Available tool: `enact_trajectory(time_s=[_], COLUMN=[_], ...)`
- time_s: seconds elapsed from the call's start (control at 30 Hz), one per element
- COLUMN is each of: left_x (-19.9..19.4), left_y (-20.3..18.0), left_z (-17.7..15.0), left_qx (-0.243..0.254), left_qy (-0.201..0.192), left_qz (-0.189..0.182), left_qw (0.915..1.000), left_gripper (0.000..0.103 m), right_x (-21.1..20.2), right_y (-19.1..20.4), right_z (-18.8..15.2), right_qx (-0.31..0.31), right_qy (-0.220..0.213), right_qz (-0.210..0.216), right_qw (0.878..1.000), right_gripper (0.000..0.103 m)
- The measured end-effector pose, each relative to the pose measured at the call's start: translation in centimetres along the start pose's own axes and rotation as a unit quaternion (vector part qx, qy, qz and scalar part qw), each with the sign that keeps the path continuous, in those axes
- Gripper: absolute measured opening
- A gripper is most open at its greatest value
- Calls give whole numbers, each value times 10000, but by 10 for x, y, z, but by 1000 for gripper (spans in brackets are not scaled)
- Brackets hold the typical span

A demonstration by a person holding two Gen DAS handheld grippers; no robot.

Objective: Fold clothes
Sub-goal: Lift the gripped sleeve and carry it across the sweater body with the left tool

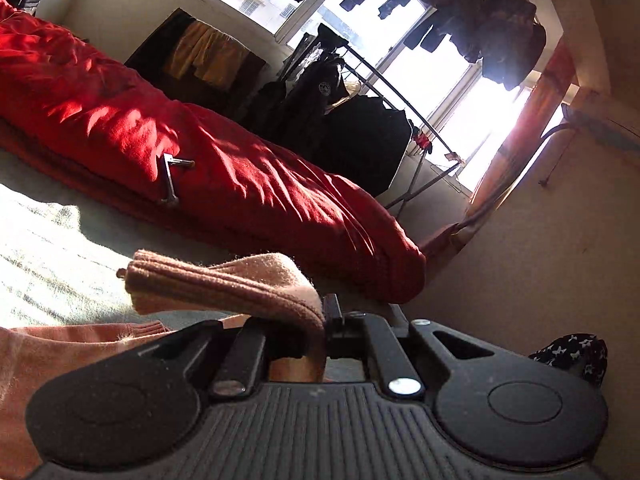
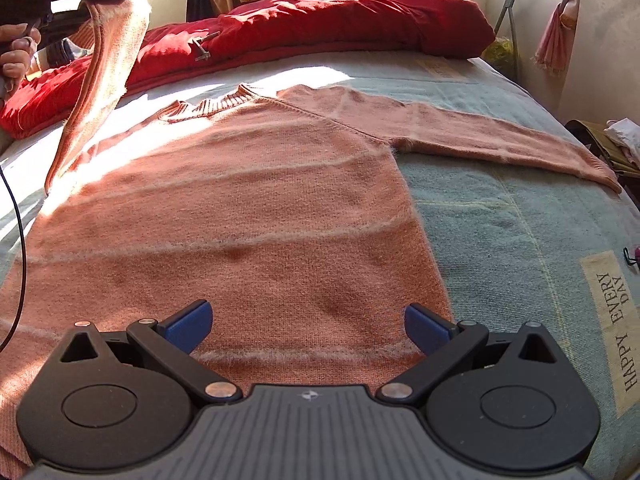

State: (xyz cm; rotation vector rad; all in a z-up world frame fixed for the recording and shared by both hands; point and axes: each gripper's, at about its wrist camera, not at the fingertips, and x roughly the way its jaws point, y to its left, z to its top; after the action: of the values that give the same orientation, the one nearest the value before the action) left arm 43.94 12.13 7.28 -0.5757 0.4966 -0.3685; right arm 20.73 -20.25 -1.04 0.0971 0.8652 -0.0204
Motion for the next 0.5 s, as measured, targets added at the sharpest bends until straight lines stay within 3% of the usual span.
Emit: enact_trajectory(time_s=[0.5], left_x=[77], left_y=[10], left_z=[-64], left_qx=[309], left_qy=[1003], left_qz=[303], left_qw=[9940], left_gripper=[6], right_x=[6], right_y=[2], right_z=[0], right_qx=[-31], right_qy=[145], right_qz=[-129], right_qw=[9998], right_gripper=[103])
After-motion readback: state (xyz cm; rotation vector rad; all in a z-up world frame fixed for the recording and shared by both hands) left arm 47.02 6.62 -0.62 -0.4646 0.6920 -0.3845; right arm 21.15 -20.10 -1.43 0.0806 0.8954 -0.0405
